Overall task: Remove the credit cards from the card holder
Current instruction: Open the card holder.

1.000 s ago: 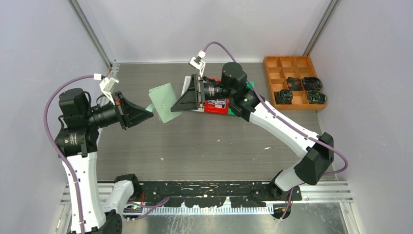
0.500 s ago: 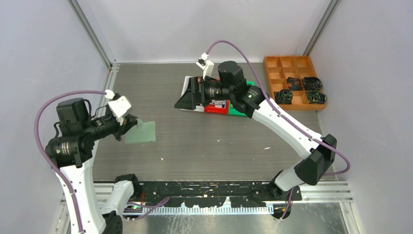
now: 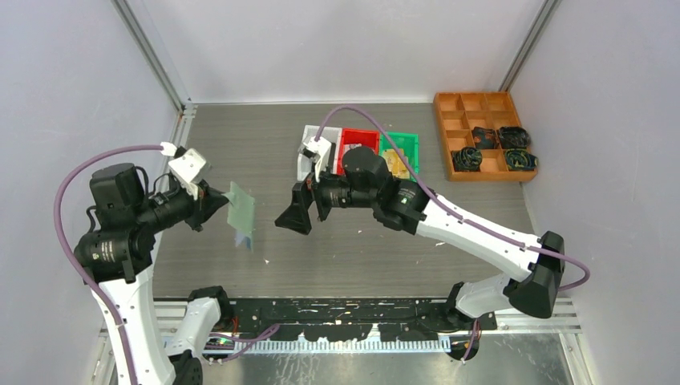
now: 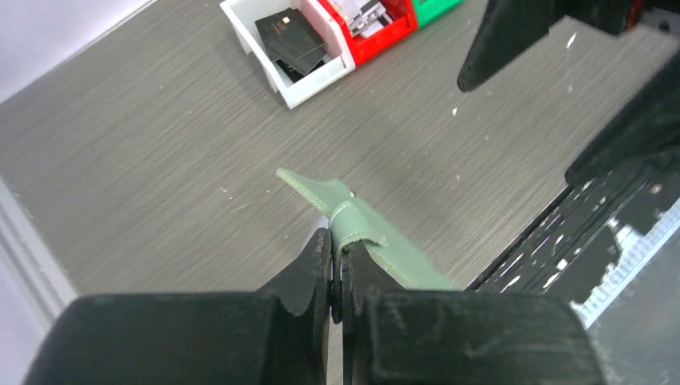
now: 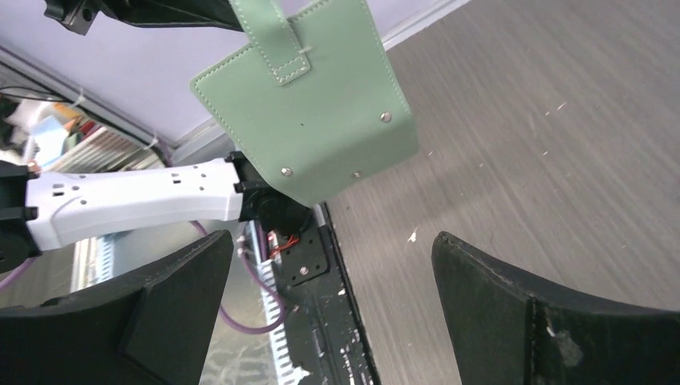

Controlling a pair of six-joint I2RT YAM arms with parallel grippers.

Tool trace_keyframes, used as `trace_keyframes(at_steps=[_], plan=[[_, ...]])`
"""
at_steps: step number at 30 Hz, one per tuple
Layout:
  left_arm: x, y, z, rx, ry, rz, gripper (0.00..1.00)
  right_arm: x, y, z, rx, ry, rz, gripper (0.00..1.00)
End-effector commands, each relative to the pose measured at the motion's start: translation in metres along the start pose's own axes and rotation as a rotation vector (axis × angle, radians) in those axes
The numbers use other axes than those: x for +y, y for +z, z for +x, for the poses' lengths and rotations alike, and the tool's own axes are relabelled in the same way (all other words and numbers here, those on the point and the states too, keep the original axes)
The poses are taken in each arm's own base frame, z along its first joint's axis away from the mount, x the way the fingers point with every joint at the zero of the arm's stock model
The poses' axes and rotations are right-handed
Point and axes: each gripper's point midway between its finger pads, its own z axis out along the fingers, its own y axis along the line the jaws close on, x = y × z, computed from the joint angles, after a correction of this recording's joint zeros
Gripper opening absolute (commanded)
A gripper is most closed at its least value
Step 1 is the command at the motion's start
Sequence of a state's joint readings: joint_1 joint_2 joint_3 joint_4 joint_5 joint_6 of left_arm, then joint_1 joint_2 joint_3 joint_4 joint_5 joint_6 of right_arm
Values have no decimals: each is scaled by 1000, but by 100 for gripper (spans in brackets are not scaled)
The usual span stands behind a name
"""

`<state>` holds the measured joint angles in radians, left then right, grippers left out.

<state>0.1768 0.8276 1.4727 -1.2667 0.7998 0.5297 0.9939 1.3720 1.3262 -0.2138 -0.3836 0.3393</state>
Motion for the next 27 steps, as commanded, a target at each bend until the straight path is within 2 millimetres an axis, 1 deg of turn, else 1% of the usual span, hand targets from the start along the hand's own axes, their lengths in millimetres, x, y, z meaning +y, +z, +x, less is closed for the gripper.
trace_keyframes(at_steps=[1,5,6,8,10,12,16,19,22,27], plan=[[14,5,-22,-85,-220,-77,0,21,-9,-45,-221,-171,38,99],[29,8,-23,-90,-362,-153,0,36,4,-41,-241,-281,92,99],[32,8,-23,-88,-382,-173,0,38,8,-41,-248,-290,103,99],[38,7,-22,-85,-426,-214,0,39,20,-45,-292,-283,168,100],[42,5,-23,-90,-460,-247,0,40,32,-44,-307,-281,216,99],[46,3,-24,-107,-481,-283,0,46,45,-39,-321,-294,238,100],[49,1,-25,-131,-526,-317,0,59,66,-29,-338,-375,298,100],[50,1,-27,-143,-559,-327,0,57,81,-26,-350,-439,388,99],[49,3,-28,-142,-575,-312,0,51,91,-32,-374,-495,480,99],[45,3,-31,-140,-586,-287,0,30,101,-39,-397,-581,655,87]])
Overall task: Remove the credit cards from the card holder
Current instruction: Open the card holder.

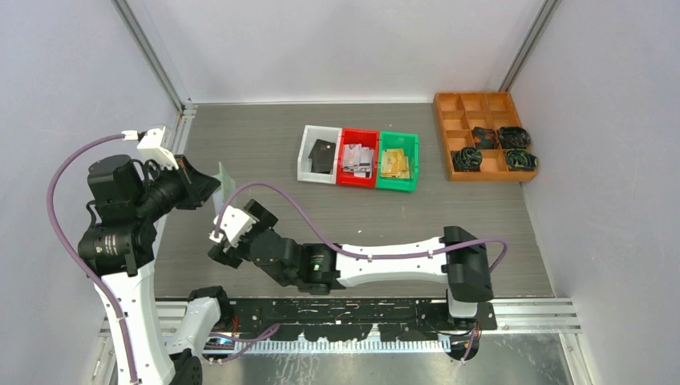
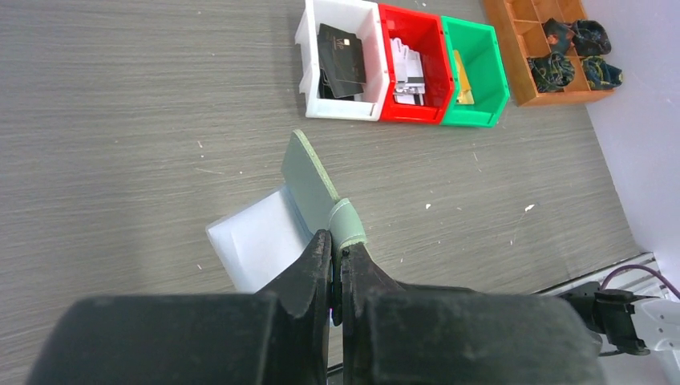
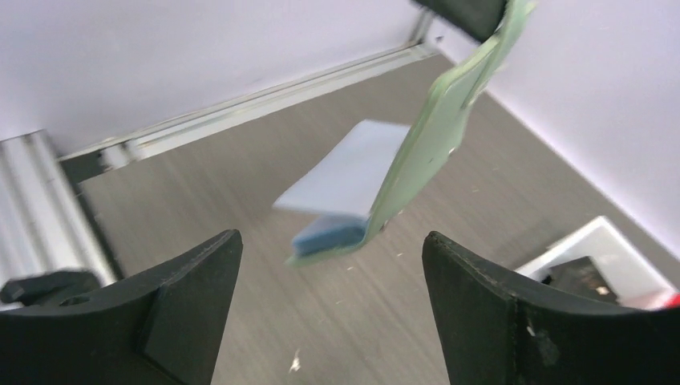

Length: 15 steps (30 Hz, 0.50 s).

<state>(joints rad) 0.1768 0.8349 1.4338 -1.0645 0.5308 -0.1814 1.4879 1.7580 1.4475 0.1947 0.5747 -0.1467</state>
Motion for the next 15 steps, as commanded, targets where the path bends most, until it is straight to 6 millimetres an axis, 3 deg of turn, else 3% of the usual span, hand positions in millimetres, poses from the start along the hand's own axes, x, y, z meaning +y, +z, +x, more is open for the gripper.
trace_keyframes(at_steps=[1,4,5,8,9,11,12,13,15], plan=[[-10,-3,-21,-72,10,34,0,-47,8,-52,-132,-31,267,85],[-11,-4,-20,-71,9,39,0,-50,9,-57,-154,-45,287,70],[-12,-4,-20,-70,10,42,0,-51,8,-59,-160,-42,283,60],[-13,-5,-22,-73,13,45,0,-53,3,-58,-152,-49,273,19],[-14,-6,-23,-77,14,48,0,-56,0,-57,-149,-49,277,10],[-17,-7,-25,-84,9,62,2,-60,-6,-52,-143,-43,265,1],[-19,-7,-26,-87,9,72,12,-61,-9,-50,-148,-17,237,1],[-21,-6,-26,-86,13,87,32,-56,-12,-52,-158,15,164,1],[-26,-5,-22,-72,26,124,84,-52,-20,-56,-154,132,2,1]])
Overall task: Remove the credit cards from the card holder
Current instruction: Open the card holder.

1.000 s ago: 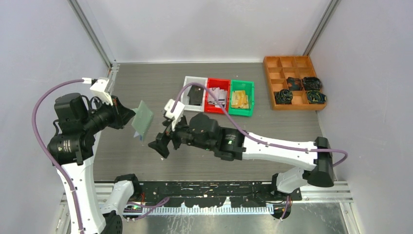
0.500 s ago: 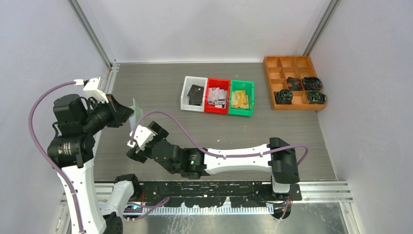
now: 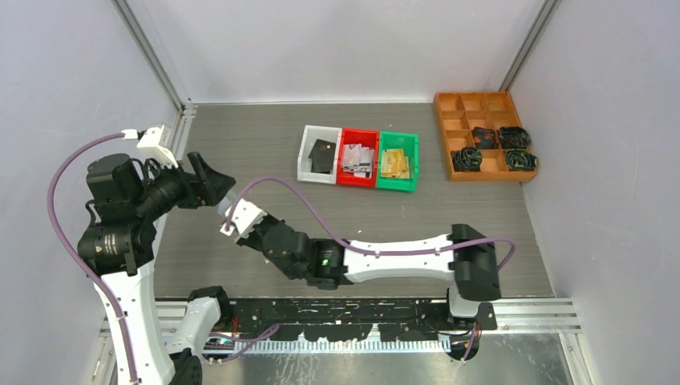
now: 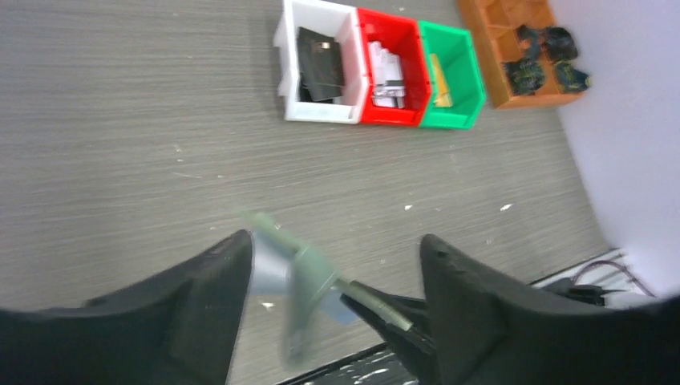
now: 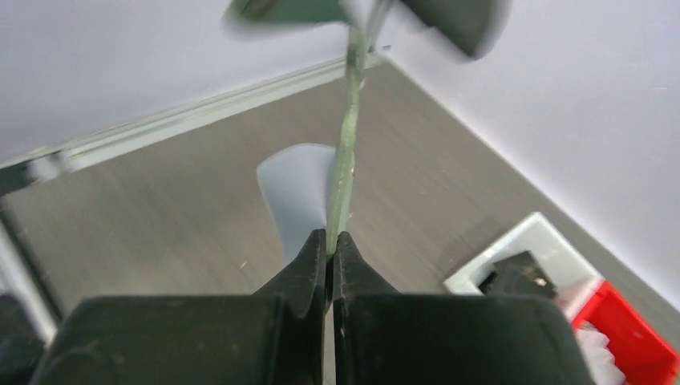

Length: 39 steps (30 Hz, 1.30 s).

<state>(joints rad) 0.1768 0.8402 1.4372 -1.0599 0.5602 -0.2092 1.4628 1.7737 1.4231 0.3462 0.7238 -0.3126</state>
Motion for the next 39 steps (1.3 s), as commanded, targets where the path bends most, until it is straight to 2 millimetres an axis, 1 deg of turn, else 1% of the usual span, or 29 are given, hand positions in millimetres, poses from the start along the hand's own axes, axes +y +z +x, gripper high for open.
trace_keyframes(at_steps=[1,2,4,5,7,8,11,12,13,15,19,22,24,28,31,33,35,36,37,38,39], plan=[[-21,-4,-17,-58,60,109,97,-22,-25,-50,-76,334,-258,1],[-21,-3,-13,-45,69,118,99,-44,-26,-56,-79,443,-300,1],[-21,-1,-4,-16,101,139,100,-60,-36,-62,-73,607,-449,1],[-20,0,2,0,118,153,100,-66,-43,-66,-76,666,-511,1],[-27,-1,13,27,148,217,100,-77,-56,-70,-68,733,-622,1],[-33,-2,19,41,158,261,100,-82,-60,-71,-59,763,-649,1],[-54,-10,34,74,182,414,99,-91,-72,-74,-29,827,-760,1],[-58,-12,36,76,184,445,99,-91,-77,-77,-23,840,-802,1],[-61,-13,37,74,187,465,98,-87,-86,-81,-12,851,-879,1],[-64,-13,34,57,195,485,94,-79,-99,-86,15,864,-1011,1],[-74,-19,26,43,206,538,89,-65,-109,-86,108,898,-1160,1],[-78,-23,23,35,236,557,86,-61,-110,-83,149,907,-1198,1],[-81,-25,27,45,236,577,84,-61,-111,-84,147,909,-1207,1],[-87,-28,40,88,183,645,75,-63,-110,-94,120,924,-1227,1],[-93,-33,48,113,147,695,72,-62,-107,-102,116,943,-1252,1],[-92,-33,49,113,143,697,69,-62,-106,-106,108,957,-1269,1],[-92,-32,45,102,138,690,62,-62,-104,-108,108,969,-1279,1],[-92,-30,42,93,138,688,57,-62,-103,-108,111,973,-1281,1],[-93,-30,39,88,122,685,50,-61,-102,-108,115,976,-1282,1],[-94,-29,36,81,111,685,46,-61,-102,-107,118,976,-1283,2],[-94,-28,33,74,102,687,39,-61,-101,-106,120,979,-1281,8]])
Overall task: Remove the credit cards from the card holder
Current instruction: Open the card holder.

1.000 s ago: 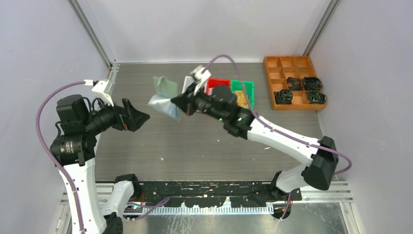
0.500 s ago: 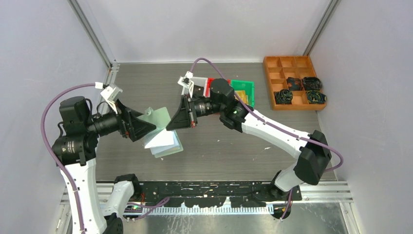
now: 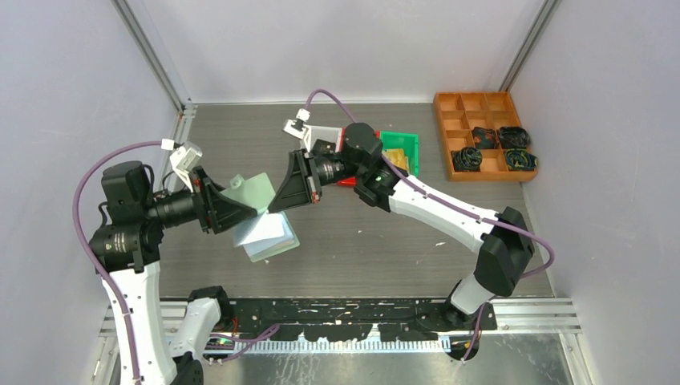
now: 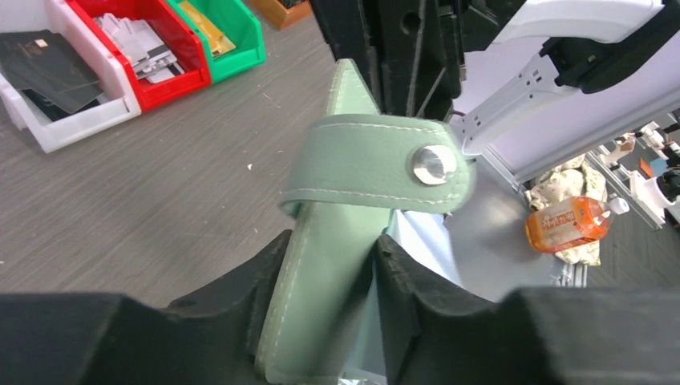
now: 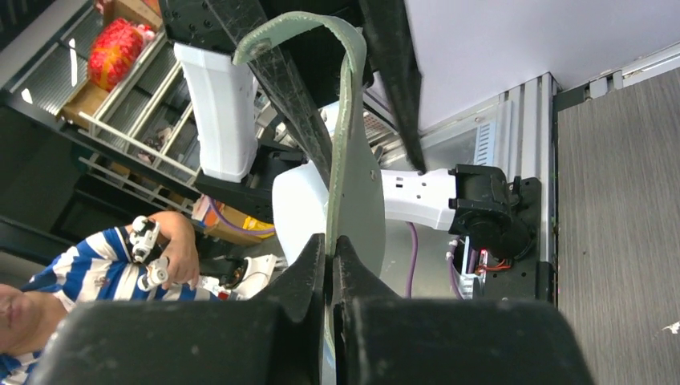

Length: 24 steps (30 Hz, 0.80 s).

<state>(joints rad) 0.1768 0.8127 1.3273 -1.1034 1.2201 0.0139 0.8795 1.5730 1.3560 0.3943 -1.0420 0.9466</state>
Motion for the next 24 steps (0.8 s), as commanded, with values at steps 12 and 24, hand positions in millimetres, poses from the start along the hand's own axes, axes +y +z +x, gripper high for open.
trace_keyframes(at_steps=[12,24], plan=[[16,16,-52,-177,-344,70,3,11,-34,-13,-183,-69,-10,61],[18,17,-81,-257,-519,75,0,6,-50,3,-273,-115,36,55]])
